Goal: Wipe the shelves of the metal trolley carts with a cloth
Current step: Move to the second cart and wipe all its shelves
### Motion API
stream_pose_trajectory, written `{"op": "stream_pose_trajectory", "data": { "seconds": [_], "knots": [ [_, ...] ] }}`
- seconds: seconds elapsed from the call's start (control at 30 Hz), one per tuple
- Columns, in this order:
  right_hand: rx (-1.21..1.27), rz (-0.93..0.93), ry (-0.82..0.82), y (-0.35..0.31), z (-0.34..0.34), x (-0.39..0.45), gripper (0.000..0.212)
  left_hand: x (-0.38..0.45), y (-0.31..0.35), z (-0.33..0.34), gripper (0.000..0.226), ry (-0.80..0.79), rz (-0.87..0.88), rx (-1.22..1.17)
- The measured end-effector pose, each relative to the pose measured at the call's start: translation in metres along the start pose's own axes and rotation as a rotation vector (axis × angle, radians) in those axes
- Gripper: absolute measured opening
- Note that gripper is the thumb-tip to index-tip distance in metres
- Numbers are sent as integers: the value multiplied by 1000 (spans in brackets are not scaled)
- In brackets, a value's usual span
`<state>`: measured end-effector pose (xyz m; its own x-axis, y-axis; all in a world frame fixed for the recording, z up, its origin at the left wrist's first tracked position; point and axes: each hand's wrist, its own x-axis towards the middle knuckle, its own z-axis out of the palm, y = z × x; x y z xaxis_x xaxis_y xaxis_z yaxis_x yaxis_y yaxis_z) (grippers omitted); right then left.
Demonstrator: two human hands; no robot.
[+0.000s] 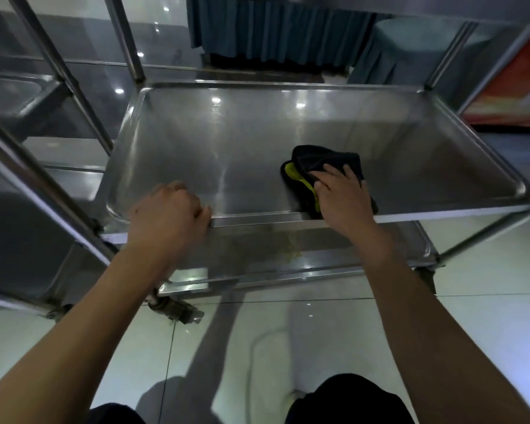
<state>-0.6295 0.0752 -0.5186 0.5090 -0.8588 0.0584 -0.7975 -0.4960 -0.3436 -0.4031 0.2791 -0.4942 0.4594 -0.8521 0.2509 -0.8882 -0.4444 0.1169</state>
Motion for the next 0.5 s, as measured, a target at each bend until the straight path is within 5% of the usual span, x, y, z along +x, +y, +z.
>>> {"op": "stream_pose_trajectory", "data": {
  "seconds": [0.27,0.5],
  "knots": [
    [15,117,11,16,-4,5,45,-19,-16,4,30,68,127,-43],
    [27,50,-91,-41,16,19,46,-15,-25,10,35,36,18,-144]
  ]
}}
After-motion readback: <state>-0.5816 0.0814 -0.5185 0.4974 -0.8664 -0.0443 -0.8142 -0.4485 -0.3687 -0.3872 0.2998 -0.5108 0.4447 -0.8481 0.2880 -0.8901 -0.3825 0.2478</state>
